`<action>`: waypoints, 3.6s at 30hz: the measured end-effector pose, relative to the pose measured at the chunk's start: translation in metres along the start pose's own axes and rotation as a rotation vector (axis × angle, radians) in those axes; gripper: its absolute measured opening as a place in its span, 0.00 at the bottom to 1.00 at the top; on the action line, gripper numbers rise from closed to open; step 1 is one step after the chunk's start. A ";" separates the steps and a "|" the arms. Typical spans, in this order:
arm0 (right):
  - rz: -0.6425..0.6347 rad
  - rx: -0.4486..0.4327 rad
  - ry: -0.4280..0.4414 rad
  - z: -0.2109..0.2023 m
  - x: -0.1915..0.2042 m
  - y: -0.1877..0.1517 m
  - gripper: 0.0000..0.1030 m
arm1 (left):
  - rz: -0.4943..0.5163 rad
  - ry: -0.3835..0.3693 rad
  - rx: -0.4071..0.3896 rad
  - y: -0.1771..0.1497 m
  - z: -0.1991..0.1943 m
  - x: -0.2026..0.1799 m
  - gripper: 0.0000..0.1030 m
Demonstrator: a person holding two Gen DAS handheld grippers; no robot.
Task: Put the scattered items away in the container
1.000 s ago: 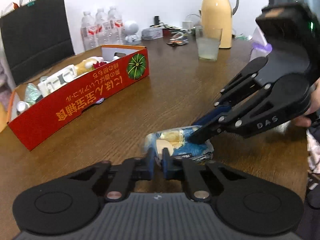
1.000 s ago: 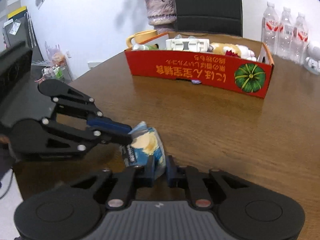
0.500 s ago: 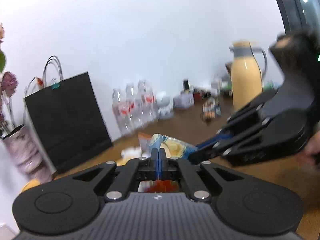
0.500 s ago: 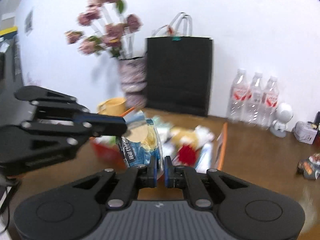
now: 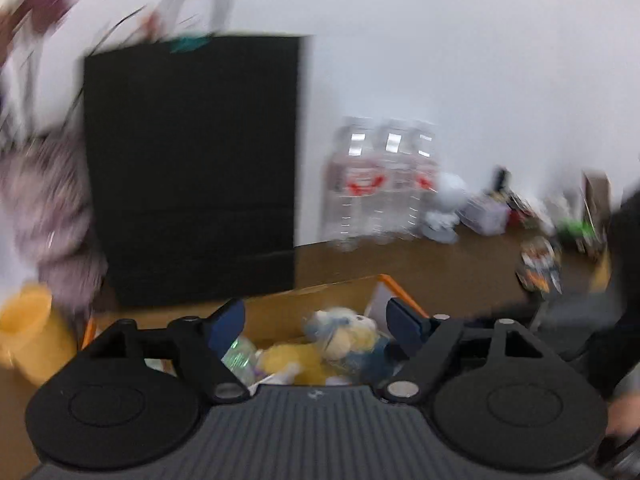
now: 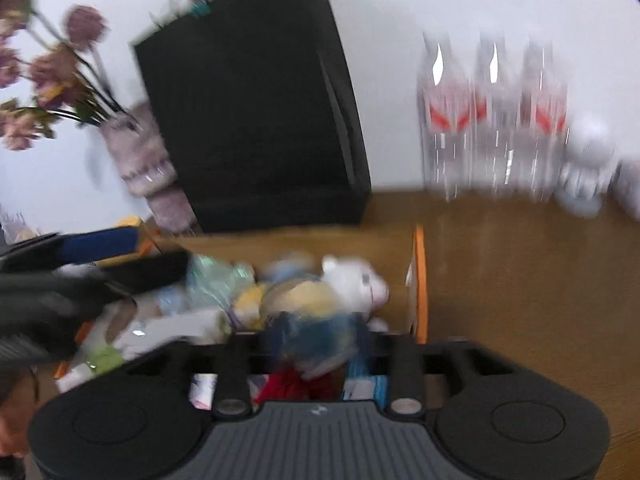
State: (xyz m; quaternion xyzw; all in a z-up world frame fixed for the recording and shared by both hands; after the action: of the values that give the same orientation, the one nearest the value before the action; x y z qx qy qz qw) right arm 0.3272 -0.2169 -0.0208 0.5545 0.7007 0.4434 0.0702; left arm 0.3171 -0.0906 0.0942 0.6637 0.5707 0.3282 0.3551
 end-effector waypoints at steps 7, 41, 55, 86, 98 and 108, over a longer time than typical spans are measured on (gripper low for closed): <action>0.032 0.046 -0.014 -0.012 0.010 -0.015 0.90 | -0.012 0.127 0.069 -0.028 -0.010 0.041 1.00; 0.018 -0.031 -0.070 -0.102 0.089 -0.215 1.00 | -0.041 0.294 0.211 -0.233 -0.150 0.049 1.00; -0.100 -0.057 -0.259 -0.085 0.085 -0.228 1.00 | -0.005 0.362 0.112 -0.243 -0.136 0.037 1.00; -0.081 -0.072 -0.290 -0.082 0.088 -0.230 1.00 | -0.080 0.299 0.140 -0.245 -0.131 0.045 1.00; -0.080 -0.072 -0.292 -0.082 0.088 -0.230 1.00 | -0.079 0.300 0.140 -0.245 -0.130 0.046 1.00; -0.078 -0.073 -0.295 -0.082 0.088 -0.230 1.00 | -0.079 0.298 0.140 -0.245 -0.130 0.046 1.00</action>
State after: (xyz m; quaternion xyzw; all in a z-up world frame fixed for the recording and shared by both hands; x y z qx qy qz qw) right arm 0.0818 -0.1860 -0.0982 0.5832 0.6870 0.3793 0.2099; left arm 0.0857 -0.0092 -0.0423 0.6078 0.6642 0.3683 0.2321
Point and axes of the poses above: each gripper's, at about its wrist camera, not at the fingertips, and z roughly the way its jaws point, x to its left, y to its top, the point moved 9 cm from there along z, roughly the way its jaws point, and after that the axes turned 12 degrees about y, right-handed, at the moved point
